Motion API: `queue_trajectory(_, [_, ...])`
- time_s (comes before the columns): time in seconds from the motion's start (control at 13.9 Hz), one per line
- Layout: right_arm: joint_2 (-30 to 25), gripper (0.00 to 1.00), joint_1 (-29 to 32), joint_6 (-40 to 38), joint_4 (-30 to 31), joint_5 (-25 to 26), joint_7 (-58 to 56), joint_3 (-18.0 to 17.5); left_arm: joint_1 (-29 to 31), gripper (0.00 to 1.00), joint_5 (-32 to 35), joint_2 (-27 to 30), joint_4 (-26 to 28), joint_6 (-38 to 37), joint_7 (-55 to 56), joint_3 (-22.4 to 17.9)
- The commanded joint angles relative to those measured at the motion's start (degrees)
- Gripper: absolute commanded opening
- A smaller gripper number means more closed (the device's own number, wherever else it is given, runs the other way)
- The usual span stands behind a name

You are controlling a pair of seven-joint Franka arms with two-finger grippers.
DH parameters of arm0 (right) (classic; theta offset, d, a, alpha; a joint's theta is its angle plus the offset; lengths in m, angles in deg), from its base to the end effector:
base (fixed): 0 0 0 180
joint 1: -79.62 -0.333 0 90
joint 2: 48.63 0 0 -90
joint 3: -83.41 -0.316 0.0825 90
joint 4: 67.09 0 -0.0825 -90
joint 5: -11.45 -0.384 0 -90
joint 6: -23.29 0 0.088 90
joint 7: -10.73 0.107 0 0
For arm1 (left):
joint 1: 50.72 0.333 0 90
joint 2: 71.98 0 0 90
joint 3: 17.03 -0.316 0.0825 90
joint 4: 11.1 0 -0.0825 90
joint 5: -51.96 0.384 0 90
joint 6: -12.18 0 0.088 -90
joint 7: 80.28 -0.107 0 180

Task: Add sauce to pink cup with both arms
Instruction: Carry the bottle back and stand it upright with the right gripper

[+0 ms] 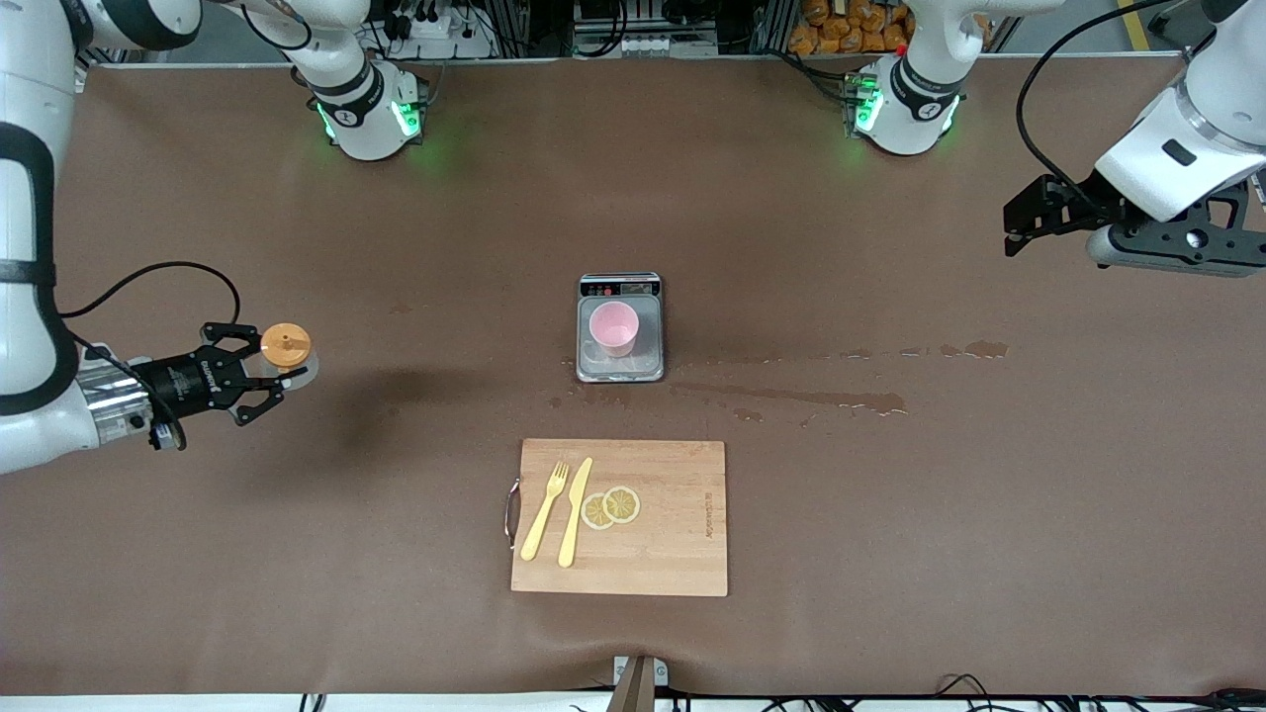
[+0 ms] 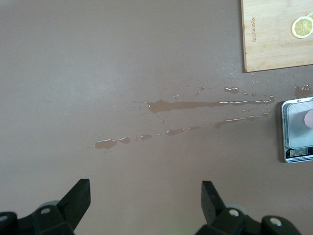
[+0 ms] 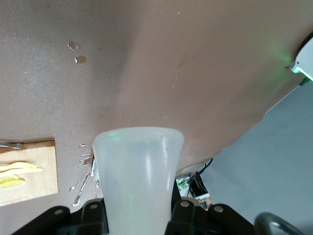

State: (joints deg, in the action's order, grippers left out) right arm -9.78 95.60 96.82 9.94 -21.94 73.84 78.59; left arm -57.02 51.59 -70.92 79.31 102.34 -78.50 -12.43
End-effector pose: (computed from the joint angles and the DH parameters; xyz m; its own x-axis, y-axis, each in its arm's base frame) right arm 0.6465 -0.0674 0.3194 -0.0069 -0.6481 -0.7615 -0.8818 -0.3552 0.3103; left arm 0.5391 -0.1050 0.6315 0.9873 -0.1585 0.0139 -0.1586 -0.9873 0.0054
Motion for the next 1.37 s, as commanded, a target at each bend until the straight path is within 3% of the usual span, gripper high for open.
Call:
queue_trajectory(0.0, [3.0, 0.31, 4.8, -1.1, 0.6, -2.8, -7.0, -1.1, 0.1, 1.00, -0.3, 0.5, 0.6, 0.8, 0.8, 0.1])
queue_trajectory(0.72, [16.1, 0.34, 15.7, -1.6, 0.5, -4.6, -26.7, -1.0, 0.2, 1.00, -0.2, 0.3, 0.7, 1.2, 0.8, 0.0])
queue_trajectory(1.22, [18.5, 0.41, 17.8, -1.2, 0.5, -4.3, -29.9, -0.8, 0.2, 1.00, -0.1, 0.3, 0.7, 1.7, 0.9, 0.1])
queue_trajectory(1.29, [18.5, 0.47, 17.7, -0.9, 0.5, -4.2, -29.9, -0.8, 0.2, 1.00, -0.1, 0.3, 0.9, 1.7, 0.9, 0.1])
